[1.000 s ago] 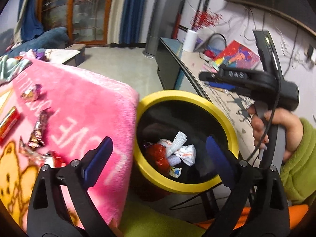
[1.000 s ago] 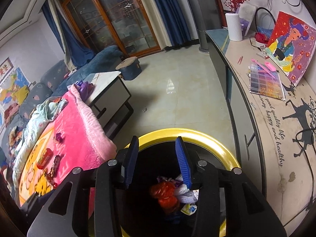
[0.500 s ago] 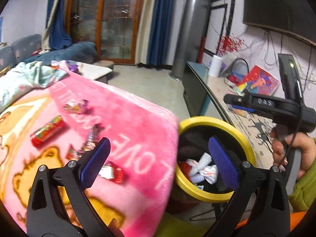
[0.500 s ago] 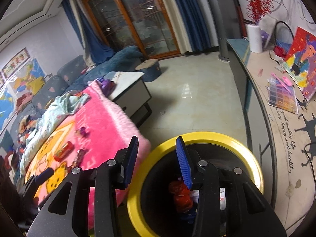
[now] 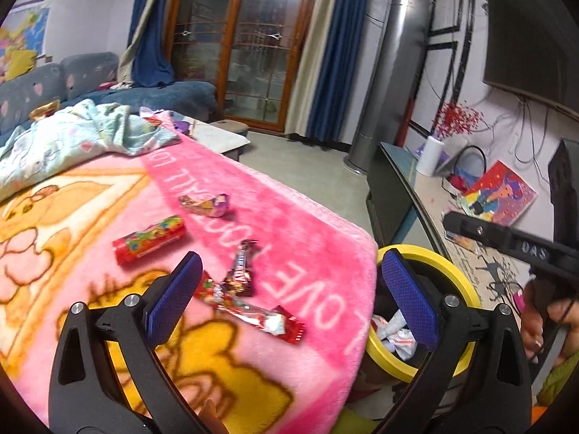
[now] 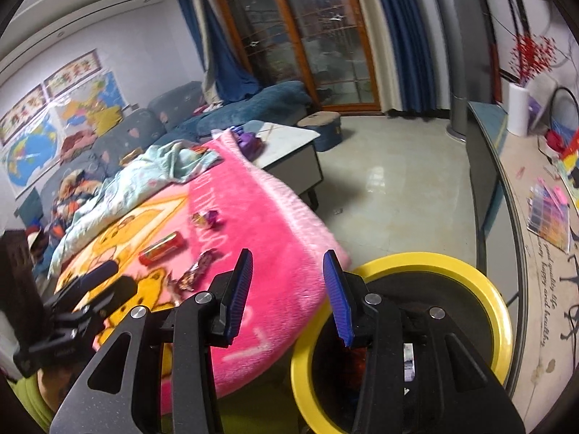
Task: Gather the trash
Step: 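Move both open grippers back over the candy trash on the blanket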
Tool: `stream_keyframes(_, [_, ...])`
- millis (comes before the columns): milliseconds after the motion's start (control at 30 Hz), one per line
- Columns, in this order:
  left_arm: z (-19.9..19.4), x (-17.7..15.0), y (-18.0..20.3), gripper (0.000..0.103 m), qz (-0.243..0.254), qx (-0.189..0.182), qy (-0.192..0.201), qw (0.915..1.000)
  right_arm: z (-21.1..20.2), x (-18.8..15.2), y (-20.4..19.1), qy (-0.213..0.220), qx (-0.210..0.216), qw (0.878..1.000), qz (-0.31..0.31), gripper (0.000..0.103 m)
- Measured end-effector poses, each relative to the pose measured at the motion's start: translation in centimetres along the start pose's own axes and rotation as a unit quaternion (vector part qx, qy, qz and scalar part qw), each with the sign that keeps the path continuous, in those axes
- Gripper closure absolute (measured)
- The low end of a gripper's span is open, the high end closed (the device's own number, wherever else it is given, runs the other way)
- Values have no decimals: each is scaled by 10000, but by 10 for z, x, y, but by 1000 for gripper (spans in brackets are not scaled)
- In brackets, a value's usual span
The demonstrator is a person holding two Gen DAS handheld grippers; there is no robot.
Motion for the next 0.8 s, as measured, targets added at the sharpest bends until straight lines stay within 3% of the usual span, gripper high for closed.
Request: stream_keyframes(800, [-9,2,-82,12,-836,522,95,9951,42,-24,-92,-660,543,9902,-1105,64])
Point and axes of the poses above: each gripper's, at about its wrist camera, not at the fingertips, and z roughly the way its jaws point, y to its right, x to its top, the point moved 7 cm from there along z, roughly the way its jaws point, and after that the axes turned 11 degrees about -y, right-handed, at the moved point
